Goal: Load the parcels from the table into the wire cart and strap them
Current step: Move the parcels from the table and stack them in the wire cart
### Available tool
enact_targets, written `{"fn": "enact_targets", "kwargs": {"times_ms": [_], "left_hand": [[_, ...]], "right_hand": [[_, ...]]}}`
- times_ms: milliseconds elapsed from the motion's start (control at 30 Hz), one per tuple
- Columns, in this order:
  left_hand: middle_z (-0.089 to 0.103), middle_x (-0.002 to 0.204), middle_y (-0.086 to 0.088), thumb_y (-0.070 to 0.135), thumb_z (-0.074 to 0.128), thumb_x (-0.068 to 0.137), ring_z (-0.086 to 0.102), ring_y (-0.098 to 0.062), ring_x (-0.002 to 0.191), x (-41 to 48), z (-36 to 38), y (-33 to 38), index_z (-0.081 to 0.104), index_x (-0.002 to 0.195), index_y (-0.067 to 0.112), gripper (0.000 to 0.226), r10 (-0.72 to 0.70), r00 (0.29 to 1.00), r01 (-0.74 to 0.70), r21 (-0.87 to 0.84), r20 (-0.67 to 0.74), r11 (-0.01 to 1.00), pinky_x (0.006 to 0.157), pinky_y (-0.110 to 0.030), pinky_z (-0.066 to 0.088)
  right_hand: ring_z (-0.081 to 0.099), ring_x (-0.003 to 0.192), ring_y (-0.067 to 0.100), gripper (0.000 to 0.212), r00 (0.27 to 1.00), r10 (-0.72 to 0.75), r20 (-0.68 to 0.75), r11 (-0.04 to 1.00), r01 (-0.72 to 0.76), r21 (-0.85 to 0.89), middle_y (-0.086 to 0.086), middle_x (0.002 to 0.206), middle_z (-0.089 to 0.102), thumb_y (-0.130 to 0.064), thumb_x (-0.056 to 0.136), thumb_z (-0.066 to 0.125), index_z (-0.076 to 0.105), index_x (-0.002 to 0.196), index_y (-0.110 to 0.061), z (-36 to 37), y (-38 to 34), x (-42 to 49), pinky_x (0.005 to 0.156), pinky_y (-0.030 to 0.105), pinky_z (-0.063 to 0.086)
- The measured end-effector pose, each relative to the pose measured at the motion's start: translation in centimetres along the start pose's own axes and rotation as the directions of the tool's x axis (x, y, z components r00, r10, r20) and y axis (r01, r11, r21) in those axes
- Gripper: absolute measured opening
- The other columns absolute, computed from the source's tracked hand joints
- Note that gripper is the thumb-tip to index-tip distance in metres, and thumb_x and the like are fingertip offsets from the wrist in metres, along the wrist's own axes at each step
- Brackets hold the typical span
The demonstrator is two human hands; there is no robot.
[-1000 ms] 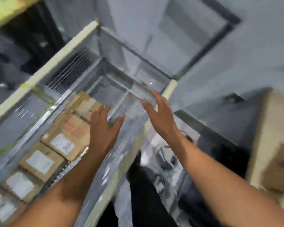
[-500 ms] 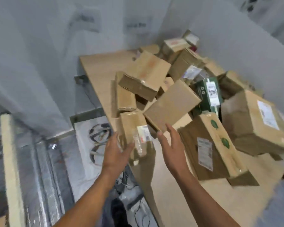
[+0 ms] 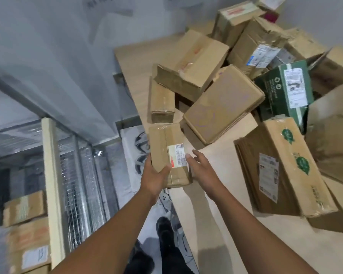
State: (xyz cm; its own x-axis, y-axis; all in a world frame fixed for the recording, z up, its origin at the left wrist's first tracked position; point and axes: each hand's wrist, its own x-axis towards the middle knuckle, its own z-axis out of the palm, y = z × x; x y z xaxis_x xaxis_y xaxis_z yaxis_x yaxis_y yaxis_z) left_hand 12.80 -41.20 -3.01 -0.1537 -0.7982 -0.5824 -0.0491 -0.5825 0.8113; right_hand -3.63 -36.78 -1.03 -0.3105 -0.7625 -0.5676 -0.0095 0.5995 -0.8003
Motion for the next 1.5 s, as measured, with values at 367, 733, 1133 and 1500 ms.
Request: {"fn": "enact_targets", "kwargs": {"times_ms": [367,733,1133,1500], "left_hand": [[0.047,0.145,0.009,0.028,0.074,0.096,0.059,-0.012,0.126,-5.1,-11.7,1.7,0.045,0.140,0.055,0.059,0.101,0.937,-0.173,-0.193,-0.334,0.966,0.092,-0.035,0.061],[0.051,0.145,0.001,0.035,0.068,0.079,0.063,-0.016,0.122,-6.7,-33.6,5.1,0.047,0.144,0.042,0.069,-0.045,0.664,-0.364,-0.375,-0.746,0.853,0.103,-0.050,0.054],[0.048,0.147,-0.006,0.047,0.057,0.103,0.047,-0.025,0.137,6.2,-54.3,-8.4,0.048,0.151,0.023,0.054,-0.245,0.501,0.055,-0.251,-0.830,0.966,0.111,-0.035,0.038],[0.031,0.168,-0.013,0.075,0.033,0.098,0.013,-0.036,0.158,30.7,-69.5,-28.4,0.037,0.158,0.026,0.078,-0.218,0.506,0.552,0.119,-0.834,0.825,0.127,-0.049,0.015]], "right_hand": [[0.069,0.100,-0.006,0.048,0.964,-0.149,0.219,0.968,0.187,-0.166,-0.022,0.121,0.068,-0.055,0.094,0.067,0.048,0.137,-0.046,13.8,-4.0,-2.4,0.079,0.020,0.056],[0.072,0.084,-0.001,0.041,0.741,-0.175,0.648,0.788,0.500,-0.359,-0.016,0.102,0.070,-0.045,0.094,0.072,0.049,0.126,-0.039,40.9,-15.1,-2.2,0.074,0.027,0.058],[0.065,0.109,0.013,0.054,0.561,0.105,0.821,0.476,0.696,-0.537,-0.011,0.120,0.066,-0.046,0.095,0.069,0.050,0.143,-0.035,69.4,-8.5,13.9,0.089,0.030,0.048],[0.058,0.124,0.031,0.050,0.484,0.276,0.830,0.172,0.825,-0.538,0.014,0.138,0.061,-0.036,0.099,0.066,0.056,0.139,-0.008,93.4,11.8,38.0,0.097,0.029,0.049]]}}
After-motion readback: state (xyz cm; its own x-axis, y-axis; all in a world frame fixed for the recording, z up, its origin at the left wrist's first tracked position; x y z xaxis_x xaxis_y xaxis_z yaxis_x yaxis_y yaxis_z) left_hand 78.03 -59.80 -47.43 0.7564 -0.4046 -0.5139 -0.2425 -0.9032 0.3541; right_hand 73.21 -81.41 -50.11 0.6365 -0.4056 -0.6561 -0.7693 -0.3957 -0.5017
